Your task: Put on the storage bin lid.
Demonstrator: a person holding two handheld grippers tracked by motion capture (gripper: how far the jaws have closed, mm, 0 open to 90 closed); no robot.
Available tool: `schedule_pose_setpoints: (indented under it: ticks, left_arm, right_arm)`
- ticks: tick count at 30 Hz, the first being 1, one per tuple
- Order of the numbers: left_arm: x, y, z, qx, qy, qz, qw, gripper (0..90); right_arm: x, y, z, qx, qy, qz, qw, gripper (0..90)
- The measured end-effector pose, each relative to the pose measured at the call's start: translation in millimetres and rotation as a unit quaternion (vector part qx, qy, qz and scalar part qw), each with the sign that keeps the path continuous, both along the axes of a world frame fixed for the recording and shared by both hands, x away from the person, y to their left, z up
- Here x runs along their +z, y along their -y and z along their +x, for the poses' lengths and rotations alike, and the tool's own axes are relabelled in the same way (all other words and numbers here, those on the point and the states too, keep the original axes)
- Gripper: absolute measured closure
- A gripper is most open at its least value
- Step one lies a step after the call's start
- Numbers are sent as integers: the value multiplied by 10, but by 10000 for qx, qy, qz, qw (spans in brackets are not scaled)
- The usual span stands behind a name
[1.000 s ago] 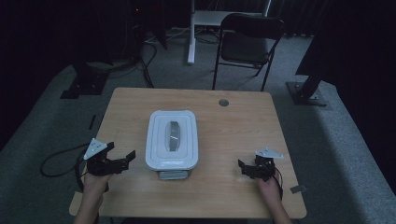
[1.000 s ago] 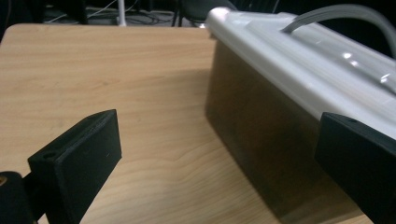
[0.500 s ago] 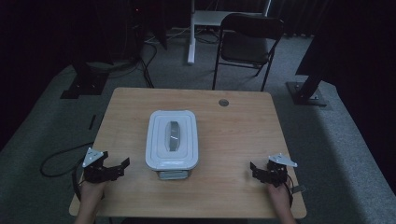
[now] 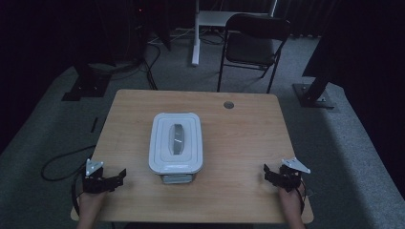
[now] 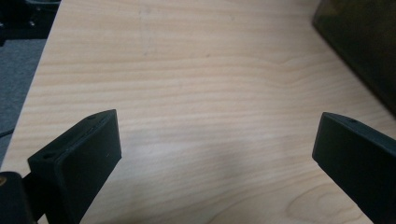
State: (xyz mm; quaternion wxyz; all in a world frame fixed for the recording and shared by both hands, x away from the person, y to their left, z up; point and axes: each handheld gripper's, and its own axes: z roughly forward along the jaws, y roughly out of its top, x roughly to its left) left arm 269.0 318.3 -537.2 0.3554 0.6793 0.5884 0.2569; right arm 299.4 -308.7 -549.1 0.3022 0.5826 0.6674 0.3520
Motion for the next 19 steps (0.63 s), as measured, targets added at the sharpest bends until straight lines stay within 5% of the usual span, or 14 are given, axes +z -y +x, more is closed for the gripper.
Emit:
schedule_pose_setpoints:
  ticks: [11,14,19]
  left_arm:
    - [-79,-74,-92,429,-165,404,9981,21]
    - [-86,-73,-99,541,-176,504,9971,21]
    - [-91,-80,-99,601,-166,493,9968,21]
  right_arm:
    - [-55,-43,54,-173,-293,-212,9992,124]
    - [-53,-20,50,-235,-281,-104,9993,124]
    - [-53,-18,57,-231,-280,-106,9993,124]
